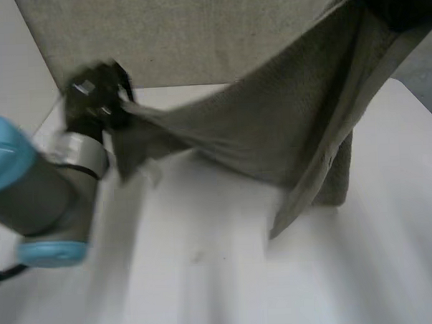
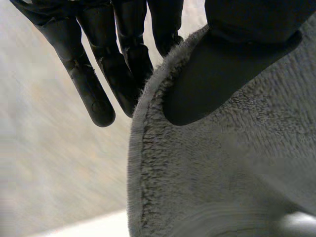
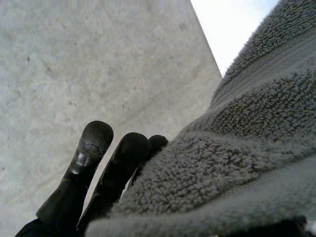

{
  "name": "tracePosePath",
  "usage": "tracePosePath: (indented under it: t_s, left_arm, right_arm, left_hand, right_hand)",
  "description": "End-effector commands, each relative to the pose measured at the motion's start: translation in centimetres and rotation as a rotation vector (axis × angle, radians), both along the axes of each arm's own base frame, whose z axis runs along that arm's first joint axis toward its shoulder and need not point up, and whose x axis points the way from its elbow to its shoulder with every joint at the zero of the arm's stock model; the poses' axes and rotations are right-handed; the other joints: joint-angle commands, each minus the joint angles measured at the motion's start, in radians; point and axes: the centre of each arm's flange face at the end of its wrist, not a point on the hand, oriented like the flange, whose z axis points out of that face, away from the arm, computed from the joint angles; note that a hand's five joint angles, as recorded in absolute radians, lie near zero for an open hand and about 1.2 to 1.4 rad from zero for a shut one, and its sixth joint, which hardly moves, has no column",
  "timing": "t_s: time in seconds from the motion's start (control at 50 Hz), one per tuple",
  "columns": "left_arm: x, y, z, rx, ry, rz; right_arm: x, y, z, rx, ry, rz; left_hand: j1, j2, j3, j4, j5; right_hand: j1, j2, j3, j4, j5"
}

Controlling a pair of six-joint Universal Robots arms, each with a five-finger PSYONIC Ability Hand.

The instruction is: Fold the towel.

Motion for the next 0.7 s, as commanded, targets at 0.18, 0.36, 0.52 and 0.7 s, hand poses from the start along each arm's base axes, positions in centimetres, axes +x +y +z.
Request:
tracePosePath:
  t_s: [0.18, 0.36, 0.52, 0.7]
  left_arm:
    - [2.7, 4.2, 4.6, -0.173, -0.213, -0.067]
    - [1.7, -0.1, -6.0, 0.193, -0.409, -0.12]
    - [0.3, -6.5, -7.7, 0.104, -0.566, -0.073]
    - [-1.3, -10.4, 8.8, -0.408, -0.272, 0.035]
  right_arm:
    - [-1.6, -4.3, -6.4, 0.322, 0.106, -0.086]
    - [-0.3, -9.1, -14.0, 0.545, 0.194, -0.077]
    - [2.4, -15.4, -16.4, 0.43, 0.206, -0.085]
    - [3.8, -20.8, -6.0, -0.178, -0.082, -0.185]
  left_hand:
    - [0.211, 0.18, 0.182, 0.179, 0.202]
    - [0.211, 0.18, 0.182, 0.179, 0.202]
    - [0.211, 0.18, 0.182, 0.179, 0.202]
    - [0.211, 0.18, 0.182, 0.179, 0.202]
  right_hand:
    - [0.077, 0.054, 0.057, 0.044, 0.033]
    - [0.077, 0.054, 0.057, 0.044, 0.033]
    - [0.077, 0.054, 0.057, 0.044, 0.033]
    - [0.077, 0.054, 0.057, 0.044, 0.033]
